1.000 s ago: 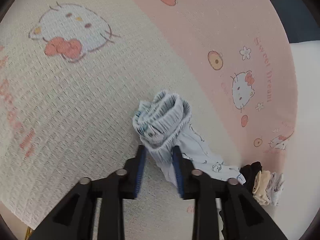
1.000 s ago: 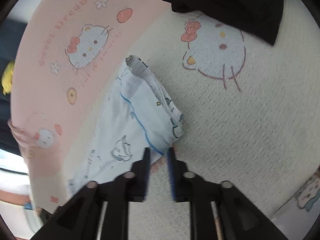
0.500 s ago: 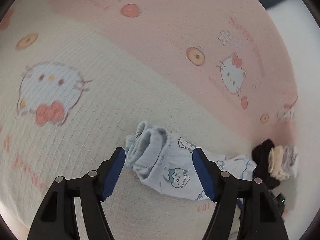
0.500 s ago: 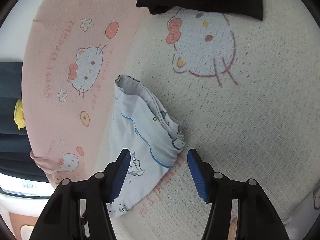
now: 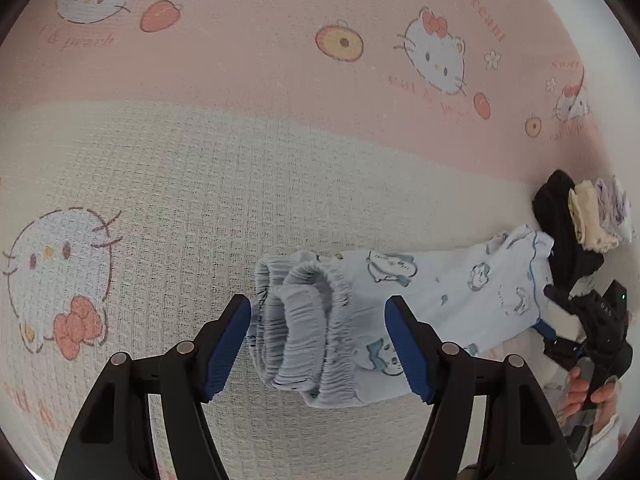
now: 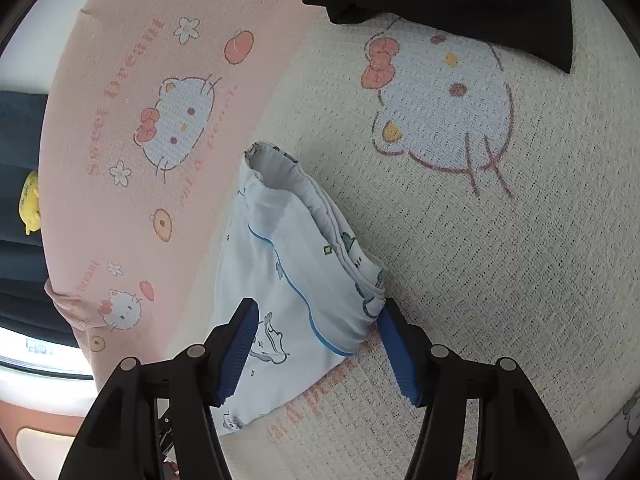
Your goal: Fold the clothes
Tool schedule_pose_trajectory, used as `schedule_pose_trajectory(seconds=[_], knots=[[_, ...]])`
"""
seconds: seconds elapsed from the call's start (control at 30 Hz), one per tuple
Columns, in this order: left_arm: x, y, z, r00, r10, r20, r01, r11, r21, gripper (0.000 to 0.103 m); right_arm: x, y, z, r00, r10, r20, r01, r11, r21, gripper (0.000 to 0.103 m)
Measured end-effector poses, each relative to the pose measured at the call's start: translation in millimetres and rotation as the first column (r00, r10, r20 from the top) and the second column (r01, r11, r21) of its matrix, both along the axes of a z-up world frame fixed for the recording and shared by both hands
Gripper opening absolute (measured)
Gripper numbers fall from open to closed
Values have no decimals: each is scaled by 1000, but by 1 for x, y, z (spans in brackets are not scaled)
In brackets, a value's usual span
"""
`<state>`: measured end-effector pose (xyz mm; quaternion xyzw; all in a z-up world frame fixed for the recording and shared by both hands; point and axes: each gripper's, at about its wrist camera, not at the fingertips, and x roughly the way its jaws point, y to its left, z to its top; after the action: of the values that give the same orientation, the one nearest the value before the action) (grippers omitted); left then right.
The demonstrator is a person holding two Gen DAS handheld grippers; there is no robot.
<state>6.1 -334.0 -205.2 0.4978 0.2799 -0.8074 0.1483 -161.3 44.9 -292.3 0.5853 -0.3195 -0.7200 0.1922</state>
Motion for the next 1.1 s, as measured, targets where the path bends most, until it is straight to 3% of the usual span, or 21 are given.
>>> schedule_pose_trajectory(seconds=[0.27, 0.4, 0.47, 0.53, 0.6, 0.7, 0.93, 1.03, 1.1], knots=[[-14, -1, -12, 998, -50, 22, 51, 998, -26, 68, -2, -18, 9, 998, 1, -64, 7, 992, 125, 60], [-24, 8, -17, 996, -74, 41, 78, 993, -93, 67, -2, -30, 15, 991, 62, -116, -23, 951, 307, 27], [-22, 10, -17, 998, -60, 18, 61, 992, -109, 66, -4, -39, 17, 984, 116, -136, -58, 926, 372, 25], [-19, 11, -18, 999, -41, -1, 41, 993, -114, 49, -7, -47, 19, 976, 160, -148, -85, 904, 419, 23], [-16, 12, -16, 999, -28, -16, 26, 994, -108, 39, -10, -54, 21, 968, 196, -159, -105, 885, 454, 22], [-15, 14, -14, 1000, -15, -14, 13, 995, -95, 34, -16, -64, 25, 948, 261, -181, -140, 854, 501, 20], [-18, 20, -12, 999, 36, 31, -33, 996, -85, 34, -37, -93, 34, 856, 465, -225, -238, 742, 627, 19], [-12, 18, -11, 997, 69, 28, -67, 996, -65, 34, -51, -98, 37, 838, 489, -242, -249, 737, 629, 19], [-8, 17, -10, 997, 77, 27, -75, 995, -61, 34, -63, -98, 39, 828, 502, -250, -248, 728, 639, 13]])
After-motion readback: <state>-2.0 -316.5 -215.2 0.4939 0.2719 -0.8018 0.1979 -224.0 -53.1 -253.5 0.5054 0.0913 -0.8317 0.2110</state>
